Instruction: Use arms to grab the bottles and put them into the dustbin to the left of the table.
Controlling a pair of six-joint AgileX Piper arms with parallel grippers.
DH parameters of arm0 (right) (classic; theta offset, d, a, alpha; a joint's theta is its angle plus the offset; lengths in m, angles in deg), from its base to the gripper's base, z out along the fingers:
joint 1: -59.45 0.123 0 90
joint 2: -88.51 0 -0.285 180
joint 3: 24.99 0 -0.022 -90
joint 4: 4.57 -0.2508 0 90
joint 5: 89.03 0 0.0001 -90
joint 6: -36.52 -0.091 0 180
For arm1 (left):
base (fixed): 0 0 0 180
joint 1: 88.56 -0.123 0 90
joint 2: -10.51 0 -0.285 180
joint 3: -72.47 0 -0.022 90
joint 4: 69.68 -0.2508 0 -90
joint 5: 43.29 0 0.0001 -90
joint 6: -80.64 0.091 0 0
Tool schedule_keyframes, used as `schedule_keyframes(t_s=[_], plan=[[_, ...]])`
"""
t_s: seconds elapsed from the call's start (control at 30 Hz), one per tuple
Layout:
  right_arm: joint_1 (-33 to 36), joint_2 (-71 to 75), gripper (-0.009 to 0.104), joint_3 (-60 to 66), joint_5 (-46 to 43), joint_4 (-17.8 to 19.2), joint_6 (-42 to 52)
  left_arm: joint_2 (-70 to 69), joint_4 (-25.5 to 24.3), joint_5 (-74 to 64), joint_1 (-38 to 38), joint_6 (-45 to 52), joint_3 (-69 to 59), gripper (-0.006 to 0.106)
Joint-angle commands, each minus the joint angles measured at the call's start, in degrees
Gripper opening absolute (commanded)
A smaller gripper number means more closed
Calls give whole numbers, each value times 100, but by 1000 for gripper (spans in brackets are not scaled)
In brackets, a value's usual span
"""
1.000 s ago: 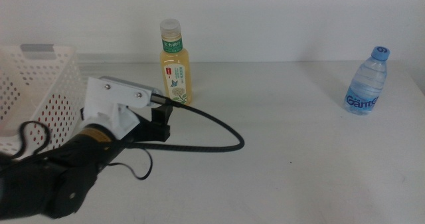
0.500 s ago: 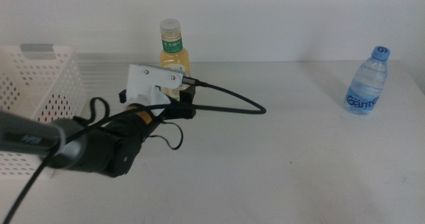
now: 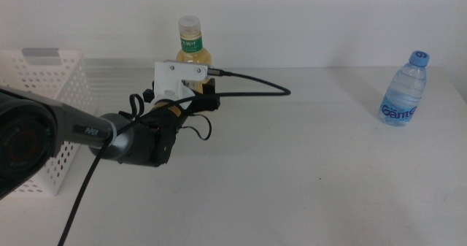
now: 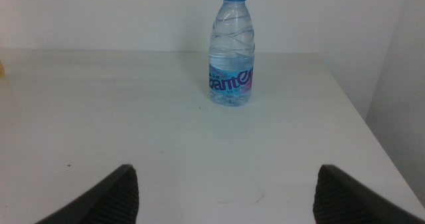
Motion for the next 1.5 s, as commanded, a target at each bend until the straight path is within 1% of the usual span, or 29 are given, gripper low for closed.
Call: schedule_keyframes(t_s=[0.0, 0.33, 0.4, 0.47, 0.57, 0.63, 0.73, 0.8, 0.83, 0.87, 0.93, 1.23, 1.37, 1.47], plan=[[-36, 159, 75, -49, -441, 58, 35, -220, -40, 443, -55, 14, 365, 90], [-36, 159, 75, -49, -441, 58, 35, 278, -90, 319, -254, 9, 1207, 90], [-36, 159, 75, -49, -441, 58, 35, 362, -90, 256, -280, 9, 1363, 89], [-36, 159, 75, -49, -441, 58, 35, 399, -97, 132, -289, 2, 1451, 85], [-36, 159, 75, -49, -441, 58, 35, 399, -127, 97, -289, 2, 1451, 71], [-36, 159, 75, -49, -441, 58, 35, 374, -208, 104, -289, 2, 1445, 54], [-36, 159, 75, -49, -441, 58, 35, 169, -523, 84, -289, 2, 1304, 24], [-36, 159, 75, -49, -441, 58, 35, -56, -600, 84, -289, -14, 1081, 9], [-36, 159, 75, -49, -441, 58, 35, -205, -595, 84, -289, -14, 936, 4], [-36, 159, 75, -49, -441, 58, 35, -331, -577, 90, -289, -14, 809, 1], [-36, 159, 75, -49, -441, 58, 35, -650, -577, 103, -289, -14, 465, 0], [-36, 159, 75, -49, -441, 58, 35, -2335, -633, -92, -294, -13, -1166, 5], [-36, 159, 75, -49, -441, 58, 35, -3278, -634, -987, -294, -13, -1618, 5], [-36, 159, 75, -49, -441, 58, 35, -3912, -625, -2065, -294, -7, -1667, 5]])
